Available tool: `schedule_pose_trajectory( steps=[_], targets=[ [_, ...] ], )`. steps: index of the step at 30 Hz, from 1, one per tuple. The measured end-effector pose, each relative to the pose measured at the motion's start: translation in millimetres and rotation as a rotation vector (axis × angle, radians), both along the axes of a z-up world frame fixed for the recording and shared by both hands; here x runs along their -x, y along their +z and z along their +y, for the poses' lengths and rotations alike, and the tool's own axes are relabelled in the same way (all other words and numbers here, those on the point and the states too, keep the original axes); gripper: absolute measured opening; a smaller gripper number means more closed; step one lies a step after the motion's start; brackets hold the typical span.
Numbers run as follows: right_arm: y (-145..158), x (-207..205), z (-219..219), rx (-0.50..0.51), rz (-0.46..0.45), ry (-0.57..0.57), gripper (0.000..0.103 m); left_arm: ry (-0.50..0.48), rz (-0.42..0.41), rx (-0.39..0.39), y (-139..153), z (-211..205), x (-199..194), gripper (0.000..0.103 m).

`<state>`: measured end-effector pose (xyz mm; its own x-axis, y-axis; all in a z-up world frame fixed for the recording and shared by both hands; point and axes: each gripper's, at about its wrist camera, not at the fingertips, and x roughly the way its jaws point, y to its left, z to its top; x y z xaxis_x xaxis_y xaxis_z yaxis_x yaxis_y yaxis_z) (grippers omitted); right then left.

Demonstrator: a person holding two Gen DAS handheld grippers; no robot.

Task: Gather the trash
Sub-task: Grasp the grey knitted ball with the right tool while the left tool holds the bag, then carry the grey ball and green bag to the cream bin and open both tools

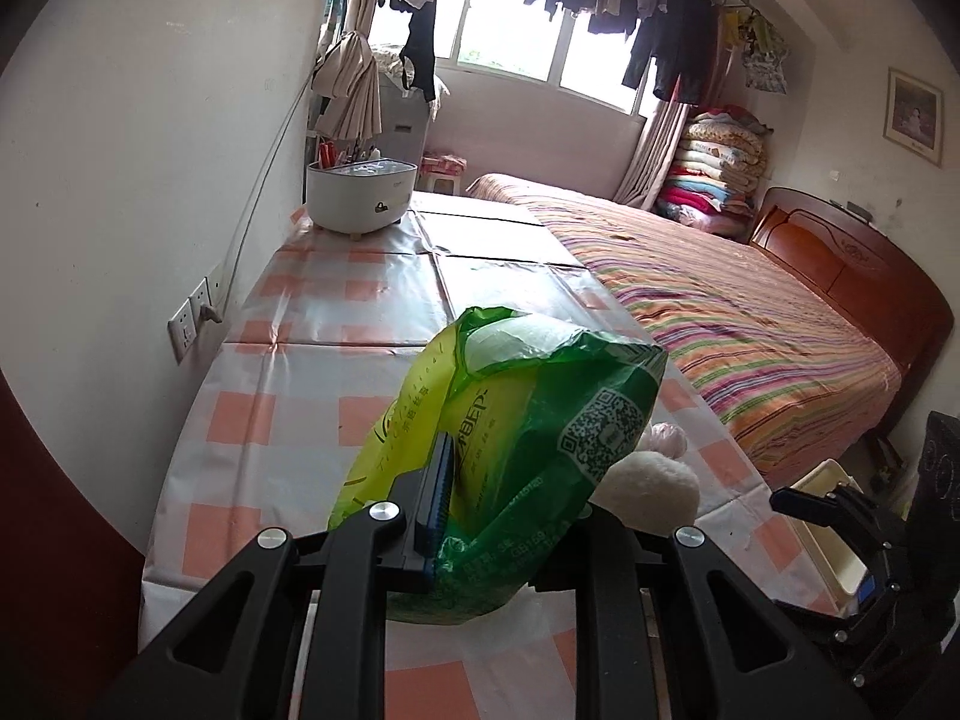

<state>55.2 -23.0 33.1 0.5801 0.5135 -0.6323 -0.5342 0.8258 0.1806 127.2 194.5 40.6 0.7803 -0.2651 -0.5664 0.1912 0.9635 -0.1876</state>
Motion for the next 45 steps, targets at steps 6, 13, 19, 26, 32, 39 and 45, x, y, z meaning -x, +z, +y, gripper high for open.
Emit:
schedule_pose_trajectory(
  steps=[6,13,19,26,32,39,45],
  targets=[
    [-24,-14,14,0.001,0.132,0.022,0.096,-0.024,0.003,0.049,2,4,5,0.019],
    [-40,-25,32,0.047,0.174,0.028,0.094,-0.056,-0.004,0.073,5,1,13,0.019],
    [-55,-35,42,0.104,0.198,0.004,0.088,-0.067,-0.006,0.087,7,3,16,0.019],
    [-63,-48,42,0.117,0.224,-0.029,0.058,-0.079,0.000,0.086,6,0,18,0.019],
    [-61,-45,36,0.061,0.257,-0.019,0.056,-0.083,0.000,0.077,5,-3,18,0.019],
    [-42,-31,26,-0.006,0.214,-0.006,0.056,-0.102,-0.005,0.077,5,-11,18,0.019],
    [-28,-31,-2,-0.058,0.180,-0.055,0.056,-0.126,-0.005,0.071,5,-23,17,0.019]
  ],
)
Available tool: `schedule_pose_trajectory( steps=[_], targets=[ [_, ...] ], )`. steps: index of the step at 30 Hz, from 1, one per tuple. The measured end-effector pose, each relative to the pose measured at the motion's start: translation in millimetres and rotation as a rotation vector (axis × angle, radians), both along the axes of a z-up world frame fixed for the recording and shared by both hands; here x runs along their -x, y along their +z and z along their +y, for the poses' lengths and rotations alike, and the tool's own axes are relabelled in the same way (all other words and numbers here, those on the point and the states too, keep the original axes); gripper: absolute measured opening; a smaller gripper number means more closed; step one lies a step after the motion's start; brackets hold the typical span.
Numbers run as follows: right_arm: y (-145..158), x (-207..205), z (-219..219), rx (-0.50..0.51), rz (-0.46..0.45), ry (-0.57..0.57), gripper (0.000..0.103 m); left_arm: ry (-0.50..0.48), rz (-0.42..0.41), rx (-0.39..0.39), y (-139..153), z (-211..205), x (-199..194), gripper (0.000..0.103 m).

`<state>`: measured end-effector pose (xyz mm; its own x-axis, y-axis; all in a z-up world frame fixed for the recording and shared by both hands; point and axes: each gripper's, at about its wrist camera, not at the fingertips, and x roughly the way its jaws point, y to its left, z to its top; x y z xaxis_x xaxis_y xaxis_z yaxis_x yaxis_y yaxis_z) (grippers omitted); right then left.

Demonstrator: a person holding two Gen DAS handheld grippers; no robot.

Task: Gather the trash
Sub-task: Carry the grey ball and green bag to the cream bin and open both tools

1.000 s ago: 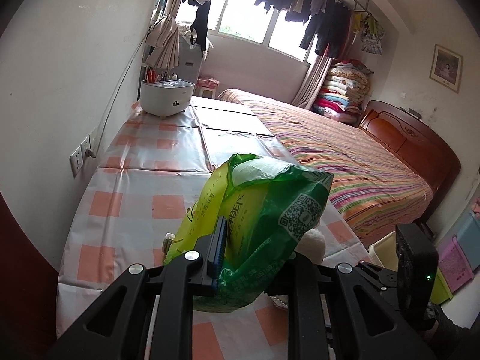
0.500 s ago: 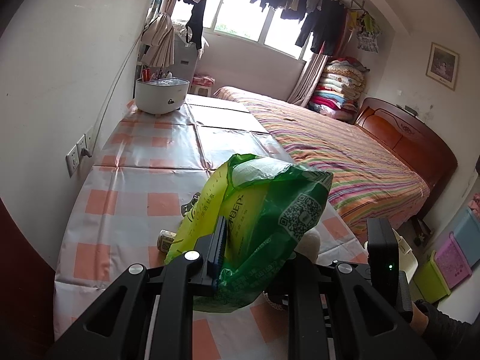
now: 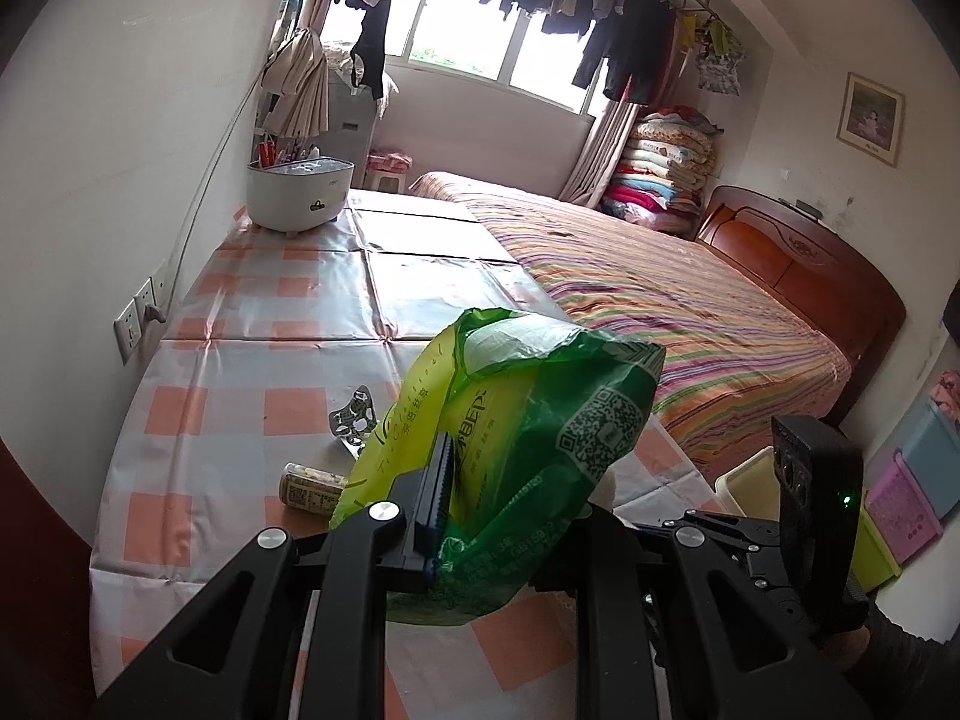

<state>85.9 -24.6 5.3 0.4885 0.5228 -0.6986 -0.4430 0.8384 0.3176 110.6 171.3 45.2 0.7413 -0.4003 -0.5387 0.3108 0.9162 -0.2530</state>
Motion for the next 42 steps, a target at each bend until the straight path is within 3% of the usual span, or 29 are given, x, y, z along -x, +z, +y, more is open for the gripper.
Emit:
schedule_pose_trajectory(
  steps=[12,24,35,42],
  targets=[
    [19,9,-78,-0.031,-0.067,-0.159,0.056,-0.100,-0.004,0.005,-1,-46,4,0.019],
    [22,30,-168,-0.030,-0.106,-0.345,0.056,-0.263,0.001,-0.005,-4,-126,13,0.019],
    [18,53,-252,0.032,-0.126,-0.546,0.056,-0.409,0.019,-0.031,-13,-193,32,0.019],
    [10,58,-282,0.054,-0.110,-0.635,0.058,-0.459,0.029,-0.036,-15,-218,40,0.019]
  ],
)
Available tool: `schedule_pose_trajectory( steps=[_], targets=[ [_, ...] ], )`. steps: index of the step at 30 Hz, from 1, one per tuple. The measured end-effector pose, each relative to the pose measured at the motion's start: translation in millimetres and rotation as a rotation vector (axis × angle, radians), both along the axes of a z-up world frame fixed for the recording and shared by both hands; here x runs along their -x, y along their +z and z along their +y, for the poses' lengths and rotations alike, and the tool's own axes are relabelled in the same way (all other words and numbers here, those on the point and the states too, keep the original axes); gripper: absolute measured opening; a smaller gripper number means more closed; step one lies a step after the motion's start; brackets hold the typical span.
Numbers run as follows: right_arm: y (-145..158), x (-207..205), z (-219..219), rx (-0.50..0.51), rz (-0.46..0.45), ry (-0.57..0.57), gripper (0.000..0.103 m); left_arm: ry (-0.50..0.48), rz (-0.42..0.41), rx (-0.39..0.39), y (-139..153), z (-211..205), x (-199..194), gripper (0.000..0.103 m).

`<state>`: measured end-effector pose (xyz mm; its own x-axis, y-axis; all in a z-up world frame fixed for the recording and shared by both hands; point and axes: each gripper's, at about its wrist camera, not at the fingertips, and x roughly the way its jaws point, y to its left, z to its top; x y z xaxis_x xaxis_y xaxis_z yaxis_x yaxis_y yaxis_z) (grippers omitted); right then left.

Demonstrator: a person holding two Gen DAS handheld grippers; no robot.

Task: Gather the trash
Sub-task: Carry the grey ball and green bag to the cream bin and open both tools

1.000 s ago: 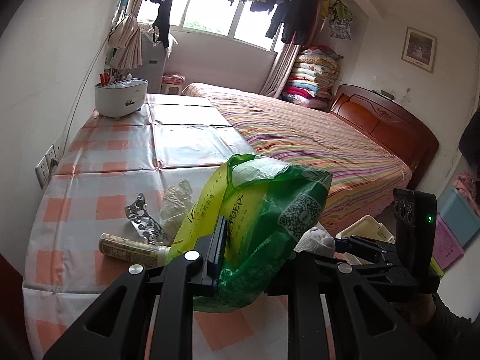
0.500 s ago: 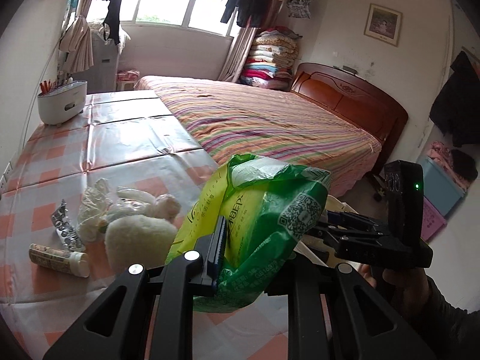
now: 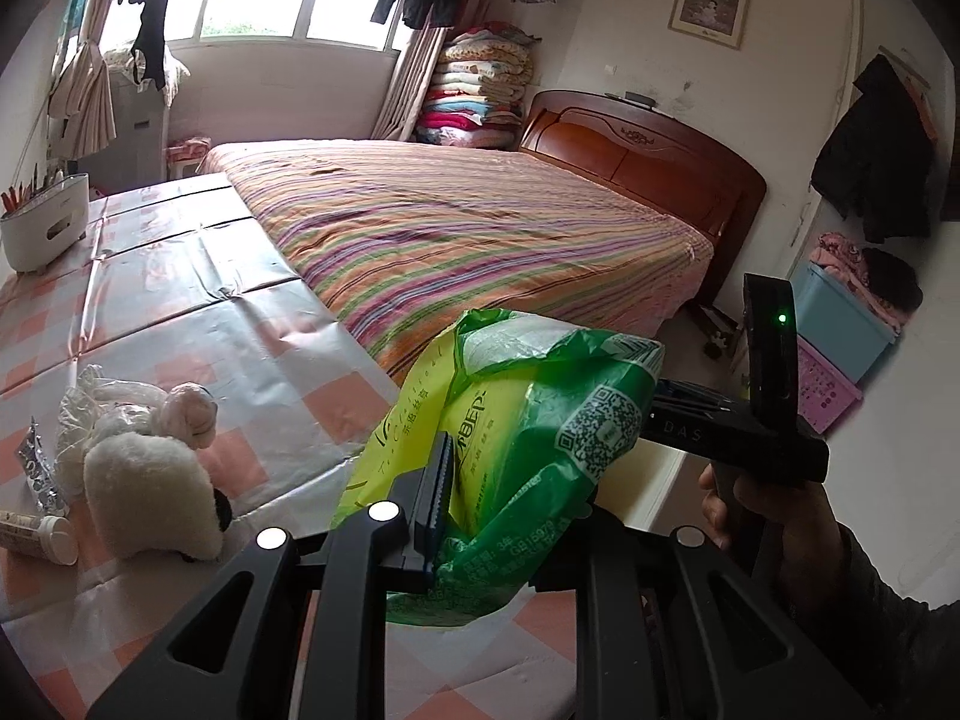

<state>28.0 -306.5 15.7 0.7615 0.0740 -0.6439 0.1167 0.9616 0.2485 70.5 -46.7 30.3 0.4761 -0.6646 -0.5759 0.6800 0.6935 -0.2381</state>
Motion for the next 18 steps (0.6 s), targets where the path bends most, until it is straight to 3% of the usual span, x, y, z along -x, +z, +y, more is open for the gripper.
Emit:
schedule_pose_trajectory(
  steps=[7,11,18],
  targets=[
    [1,8,-12,-0.017,-0.007,-0.046,0.059,-0.028,0.008,0.000,-1,-16,6,0.019],
    [4,10,-16,-0.030,-0.027,-0.065,0.070,-0.036,0.012,0.002,0,-22,7,0.019],
    [16,24,-31,-0.069,-0.088,-0.128,0.070,-0.049,0.023,0.005,0,-34,8,0.019]
  ],
)
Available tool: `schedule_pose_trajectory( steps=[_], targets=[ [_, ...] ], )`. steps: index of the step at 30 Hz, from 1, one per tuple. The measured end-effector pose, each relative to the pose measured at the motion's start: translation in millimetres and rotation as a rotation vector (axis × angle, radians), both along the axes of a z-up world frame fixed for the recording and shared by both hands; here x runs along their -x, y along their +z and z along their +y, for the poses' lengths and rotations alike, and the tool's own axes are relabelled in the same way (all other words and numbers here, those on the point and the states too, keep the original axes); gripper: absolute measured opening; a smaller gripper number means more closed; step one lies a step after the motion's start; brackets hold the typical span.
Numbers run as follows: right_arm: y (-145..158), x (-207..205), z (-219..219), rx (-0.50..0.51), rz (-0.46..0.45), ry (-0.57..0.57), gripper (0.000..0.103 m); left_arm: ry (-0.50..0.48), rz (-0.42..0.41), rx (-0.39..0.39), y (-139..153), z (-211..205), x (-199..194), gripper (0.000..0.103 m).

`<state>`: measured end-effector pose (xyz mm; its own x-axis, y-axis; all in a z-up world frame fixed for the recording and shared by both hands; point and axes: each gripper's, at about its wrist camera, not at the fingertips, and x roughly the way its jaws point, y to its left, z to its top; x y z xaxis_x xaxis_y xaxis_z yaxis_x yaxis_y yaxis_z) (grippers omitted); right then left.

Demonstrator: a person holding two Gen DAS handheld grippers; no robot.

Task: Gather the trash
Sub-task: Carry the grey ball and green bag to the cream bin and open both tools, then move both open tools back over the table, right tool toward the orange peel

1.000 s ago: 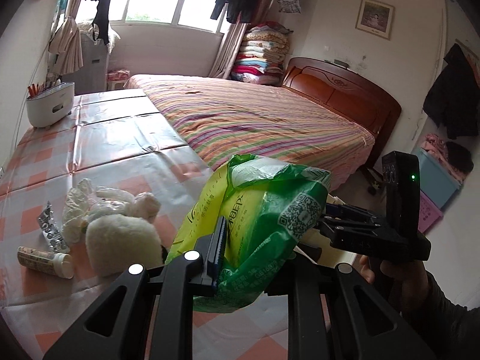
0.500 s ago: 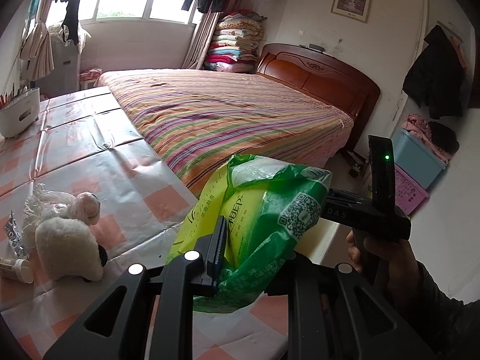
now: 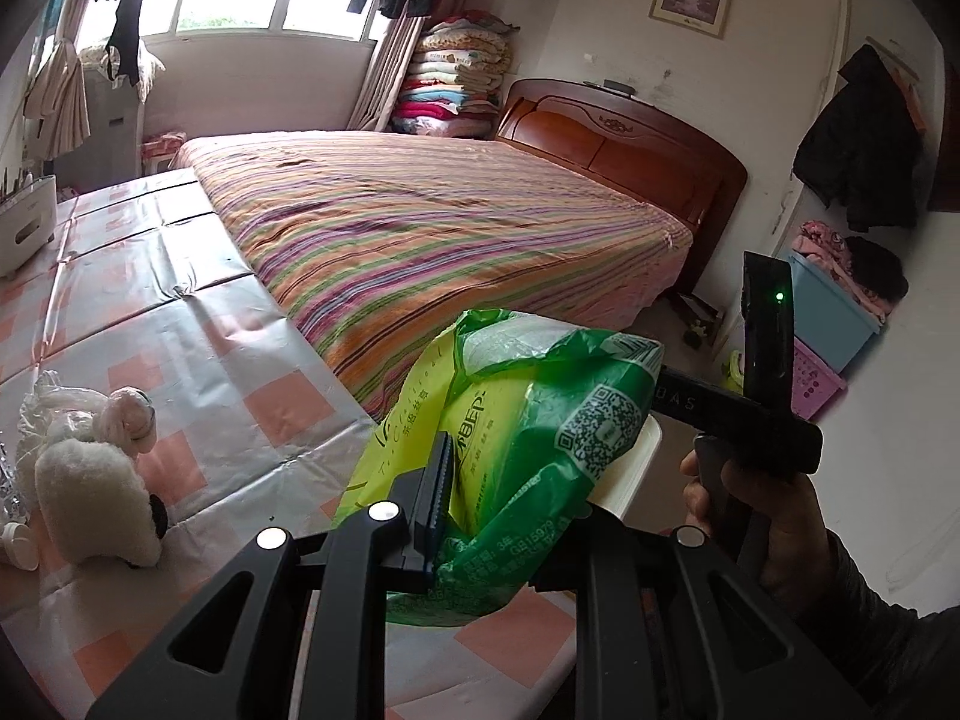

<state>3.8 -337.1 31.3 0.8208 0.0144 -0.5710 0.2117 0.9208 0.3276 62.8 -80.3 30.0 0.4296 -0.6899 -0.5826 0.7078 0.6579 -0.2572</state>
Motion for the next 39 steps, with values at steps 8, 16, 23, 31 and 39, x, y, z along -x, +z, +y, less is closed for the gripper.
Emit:
schedule_pose_trajectory(
  steps=[8,16,23,31,39],
  targets=[
    [16,22,-30,-0.072,-0.107,-0.104,0.070,-0.030,0.023,0.001,-7,-24,-3,0.019],
    [22,33,-39,-0.105,-0.166,-0.152,0.072,-0.074,0.045,-0.010,-15,-61,-6,0.019],
    [28,45,-49,-0.132,-0.223,-0.194,0.072,-0.109,0.040,-0.048,-24,-96,-8,0.020],
    [29,48,-51,-0.147,-0.248,-0.213,0.074,-0.091,-0.013,-0.055,-22,-110,-6,0.070],
    [29,44,-41,-0.143,-0.249,-0.188,0.074,-0.023,-0.073,-0.054,-3,-72,-1,0.072]
  ],
)
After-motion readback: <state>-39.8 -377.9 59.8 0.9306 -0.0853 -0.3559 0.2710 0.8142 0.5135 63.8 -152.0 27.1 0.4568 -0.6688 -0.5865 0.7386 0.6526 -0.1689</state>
